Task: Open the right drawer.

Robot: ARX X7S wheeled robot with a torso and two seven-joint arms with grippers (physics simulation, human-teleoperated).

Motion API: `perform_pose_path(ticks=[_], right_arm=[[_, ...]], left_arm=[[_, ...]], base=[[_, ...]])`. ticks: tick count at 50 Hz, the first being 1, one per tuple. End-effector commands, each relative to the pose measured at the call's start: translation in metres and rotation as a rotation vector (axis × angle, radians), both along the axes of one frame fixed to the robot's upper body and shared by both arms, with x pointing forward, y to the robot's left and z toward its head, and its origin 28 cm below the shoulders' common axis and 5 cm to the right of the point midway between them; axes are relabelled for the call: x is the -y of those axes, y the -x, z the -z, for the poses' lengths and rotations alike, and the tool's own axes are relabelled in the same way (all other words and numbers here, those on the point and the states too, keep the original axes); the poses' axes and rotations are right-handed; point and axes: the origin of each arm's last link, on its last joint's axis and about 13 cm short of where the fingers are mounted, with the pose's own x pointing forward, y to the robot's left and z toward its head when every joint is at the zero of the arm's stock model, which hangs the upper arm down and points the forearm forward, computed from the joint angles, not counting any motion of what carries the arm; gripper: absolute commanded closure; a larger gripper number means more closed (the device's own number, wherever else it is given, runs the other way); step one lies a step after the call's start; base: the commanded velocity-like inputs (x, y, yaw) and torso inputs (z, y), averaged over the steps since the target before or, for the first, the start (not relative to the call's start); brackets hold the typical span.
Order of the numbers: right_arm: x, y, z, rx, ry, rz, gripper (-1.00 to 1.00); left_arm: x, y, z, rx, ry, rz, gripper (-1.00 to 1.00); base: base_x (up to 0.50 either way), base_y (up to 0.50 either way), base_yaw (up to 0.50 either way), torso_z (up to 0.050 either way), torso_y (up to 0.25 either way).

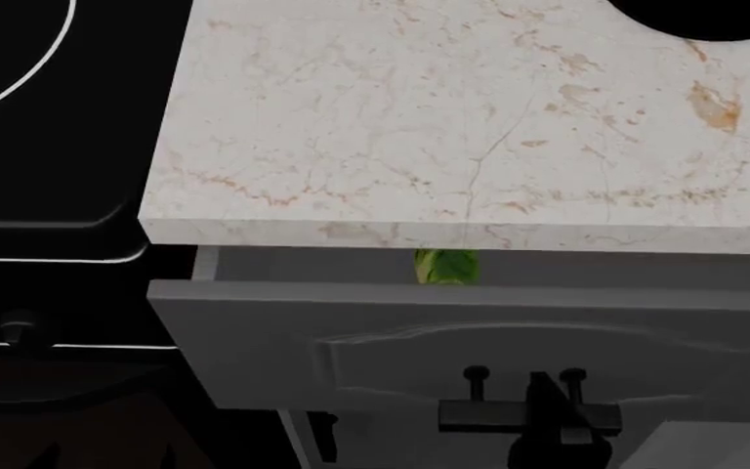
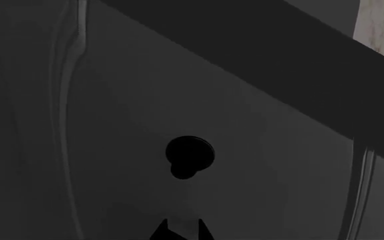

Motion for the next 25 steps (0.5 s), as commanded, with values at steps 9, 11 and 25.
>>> perform_pose_path(ticks=[9, 11, 25], right_arm=[[-0.0383, 0.0107, -0.0120, 0.139, -0.009, -0.175, 1.00], [-0.0378, 0.0104, -0.0110, 0.135, -0.010, -0.174, 1.00], [-0.0372, 0.0096, -0.0114, 0.126, -0.007, -0.166, 1.00]], left_arm=[[-0.0001, 0.0000, 0.0003, 0.001, 0.001, -0.001, -1.00], [0.0000, 0.0002, 0.0004, 0.001, 0.000, 0.000, -1.00], [0.0000, 0.0000, 0.0008, 0.000, 0.001, 0.001, -1.00]], base=[[0.00, 0.00, 0.01, 0.000, 0.002], [0.00, 0.00, 0.01, 0.000, 0.000], [0.00, 0.00, 0.01, 0.001, 0.001]])
